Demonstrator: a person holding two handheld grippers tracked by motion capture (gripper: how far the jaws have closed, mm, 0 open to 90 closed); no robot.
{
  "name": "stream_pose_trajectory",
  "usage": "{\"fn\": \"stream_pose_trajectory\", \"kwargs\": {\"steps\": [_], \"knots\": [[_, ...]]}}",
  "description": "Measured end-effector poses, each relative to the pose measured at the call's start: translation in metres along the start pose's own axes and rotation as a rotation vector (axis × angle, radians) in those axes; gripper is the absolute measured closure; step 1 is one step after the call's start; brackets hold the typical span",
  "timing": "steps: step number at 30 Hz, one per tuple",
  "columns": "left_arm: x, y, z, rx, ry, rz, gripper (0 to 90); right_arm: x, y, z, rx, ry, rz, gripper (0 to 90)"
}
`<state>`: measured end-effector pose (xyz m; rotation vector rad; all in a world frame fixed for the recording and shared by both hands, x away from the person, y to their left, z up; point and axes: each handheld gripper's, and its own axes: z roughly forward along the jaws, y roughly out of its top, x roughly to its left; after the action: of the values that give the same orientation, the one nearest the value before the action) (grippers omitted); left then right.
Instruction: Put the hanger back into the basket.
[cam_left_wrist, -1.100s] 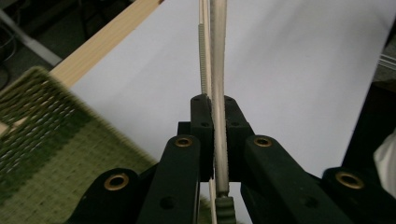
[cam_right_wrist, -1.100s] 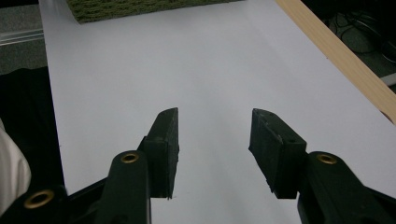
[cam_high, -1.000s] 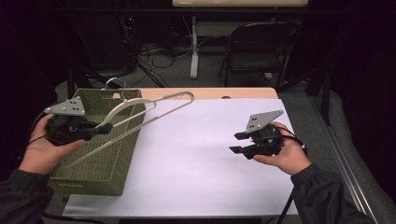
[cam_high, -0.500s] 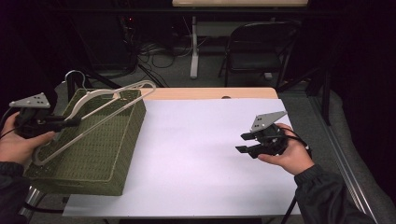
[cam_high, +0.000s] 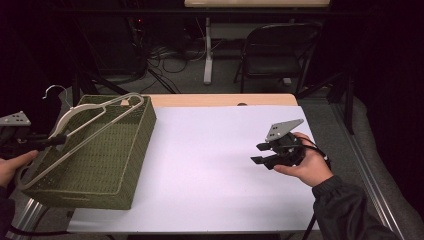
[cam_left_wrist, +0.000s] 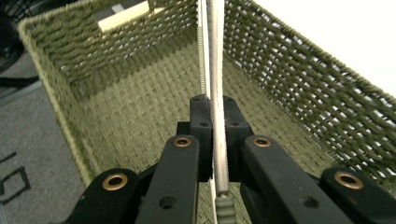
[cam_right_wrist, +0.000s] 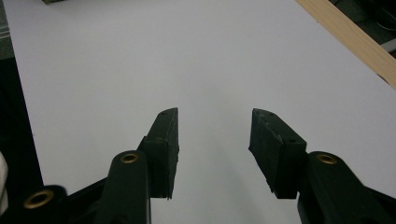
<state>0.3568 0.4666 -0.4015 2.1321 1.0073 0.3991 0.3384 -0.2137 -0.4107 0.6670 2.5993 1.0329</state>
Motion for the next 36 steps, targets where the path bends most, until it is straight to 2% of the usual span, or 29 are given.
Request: {"fn": "stream_pose_trajectory", "kwargs": {"steps": [3,4,5,7,9,12,16,20,25,26,27,28,31,34,36], "knots": [[-0.001,0.0,0.008,0.014,-0.001,0.008,86.7,0.0,0.0,-0.001,0.019,0.003,-0.001,52.0],[-0.001,0.0,0.011,0.019,-0.002,0.012,86.7,0.0,-0.001,0.001,0.002,0.0,0.001,52.0],[-0.001,0.0,0.011,0.019,-0.002,0.012,86.7,0.0,-0.001,-0.001,0.02,0.004,-0.001,52.0],[-0.004,0.001,0.021,0.031,-0.006,0.017,86.7,0.0,-0.002,0.001,-0.003,0.006,0.004,52.0],[-0.004,0.001,0.027,0.044,0.002,0.03,86.7,-0.001,-0.003,0.0,0.004,0.006,0.005,52.1],[-0.004,-0.002,0.035,0.054,0.001,0.023,86.7,-0.001,-0.004,0.001,0.002,0.004,0.01,52.1],[-0.002,-0.007,0.038,0.042,0.003,0.007,86.7,-0.001,-0.006,0.002,0.004,0.007,0.013,52.2],[0.0,-0.013,0.041,0.055,0.011,0.008,86.8,-0.001,-0.006,0.004,0.013,0.012,0.009,52.2],[0.002,-0.025,0.052,0.111,0.019,-0.005,86.6,0.001,-0.004,0.006,0.003,0.014,0.007,52.3],[0.002,-0.024,0.053,0.111,0.015,-0.008,86.6,0.001,-0.004,0.004,0.027,0.01,0.003,52.3],[0.002,-0.024,0.055,0.11,0.012,-0.015,86.6,0.001,-0.004,0.005,0.022,-0.001,0.002,52.3],[0.002,-0.023,0.056,0.108,0.009,-0.018,86.6,0.0,-0.004,0.006,0.014,0.014,0.005,52.4],[0.001,-0.023,0.062,0.111,0.013,-0.016,86.6,0.001,-0.004,0.005,0.01,0.013,0.006,52.4],[0.0,-0.023,0.067,0.126,0.019,-0.021,86.6,0.001,-0.005,0.005,0.012,0.014,0.007,52.4],[0.0,-0.025,0.072,0.161,0.036,-0.026,86.6,0.001,-0.006,0.004,0.002,0.013,0.007,52.4]]}}
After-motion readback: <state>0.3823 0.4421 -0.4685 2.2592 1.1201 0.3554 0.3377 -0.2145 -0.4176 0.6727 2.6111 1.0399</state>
